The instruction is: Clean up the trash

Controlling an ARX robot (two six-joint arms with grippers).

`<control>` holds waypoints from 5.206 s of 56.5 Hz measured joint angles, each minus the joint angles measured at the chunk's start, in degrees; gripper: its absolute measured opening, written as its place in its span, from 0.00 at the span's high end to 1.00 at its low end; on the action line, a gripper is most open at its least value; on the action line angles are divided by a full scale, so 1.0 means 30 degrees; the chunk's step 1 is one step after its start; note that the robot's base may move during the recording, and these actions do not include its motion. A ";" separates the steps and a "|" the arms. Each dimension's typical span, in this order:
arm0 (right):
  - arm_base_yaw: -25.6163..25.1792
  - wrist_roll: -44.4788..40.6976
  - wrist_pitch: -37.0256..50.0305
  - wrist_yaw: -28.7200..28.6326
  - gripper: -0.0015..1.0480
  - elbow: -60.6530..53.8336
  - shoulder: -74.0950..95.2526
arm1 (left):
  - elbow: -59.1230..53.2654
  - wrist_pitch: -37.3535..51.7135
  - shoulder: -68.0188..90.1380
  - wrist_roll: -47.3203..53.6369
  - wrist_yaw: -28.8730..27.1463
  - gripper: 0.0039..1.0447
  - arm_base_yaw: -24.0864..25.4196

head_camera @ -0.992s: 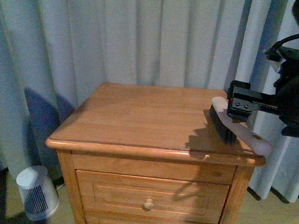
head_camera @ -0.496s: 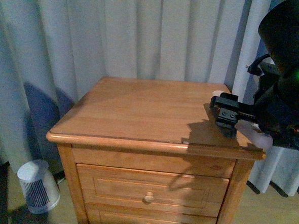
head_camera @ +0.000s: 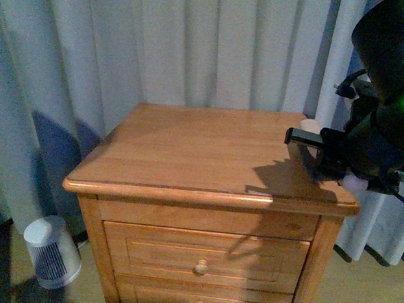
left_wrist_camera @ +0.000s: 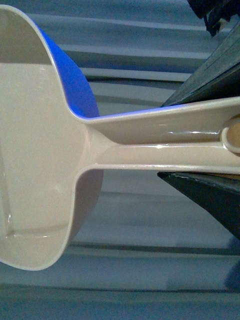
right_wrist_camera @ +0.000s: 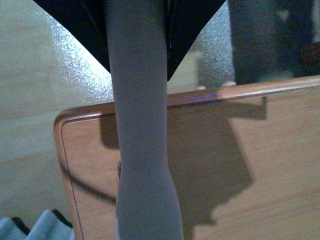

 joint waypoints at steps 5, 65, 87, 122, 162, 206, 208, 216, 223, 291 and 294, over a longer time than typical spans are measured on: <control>0.0095 -0.1304 0.2164 0.1144 0.80 -0.1290 -0.1239 | 0.0000 0.0000 0.0000 0.0000 0.0000 0.73 0.0000; 0.3774 -1.3573 1.7398 0.9668 0.80 -1.6036 -2.1813 | 0.0000 0.0000 0.0000 -0.0007 0.0000 0.73 0.0000; 0.3759 -1.3661 1.7464 0.9792 0.80 -1.6050 -2.2010 | -0.0007 0.0000 -0.0015 -0.0007 0.0000 0.73 -0.0007; 0.3854 -1.3748 1.7456 0.9617 0.80 -1.6160 -2.1791 | -0.0131 0.0000 -0.0080 -0.0066 -0.0044 0.73 0.0051; 0.3920 -1.3828 1.7456 0.9326 0.80 -1.6152 -2.1733 | -0.0146 0.0000 -0.0226 -0.0117 -0.0248 0.73 0.0087; 0.3847 -1.3821 1.7456 0.9653 0.80 -1.6152 -2.1813 | 0.5566 -1.3828 0.9843 0.7038 0.1552 0.73 0.5180; 0.3847 -1.3821 1.7456 0.9653 0.80 -1.6152 -2.1813 | 0.5646 -1.3879 1.0411 0.7657 0.2098 0.73 0.5195; 0.3847 -1.3821 1.7456 0.9653 0.80 -1.6152 -2.1813 | 0.6003 -1.3806 1.1883 0.9129 0.2994 0.73 0.5020; 0.3847 -1.3821 1.7456 0.9653 0.80 -1.6152 -2.1813 | 0.6295 -1.3588 1.3121 1.0069 0.2900 0.73 0.4816; 0.3847 -1.3821 1.7456 0.9653 0.80 -1.6152 -2.1813 | 0.6266 -0.8990 1.9912 1.0615 0.4932 0.73 0.4226; 0.3847 -1.3821 1.7456 0.9653 0.80 -1.6152 -2.1813 | 0.6266 -0.8990 1.9934 1.0615 0.4940 0.73 0.4240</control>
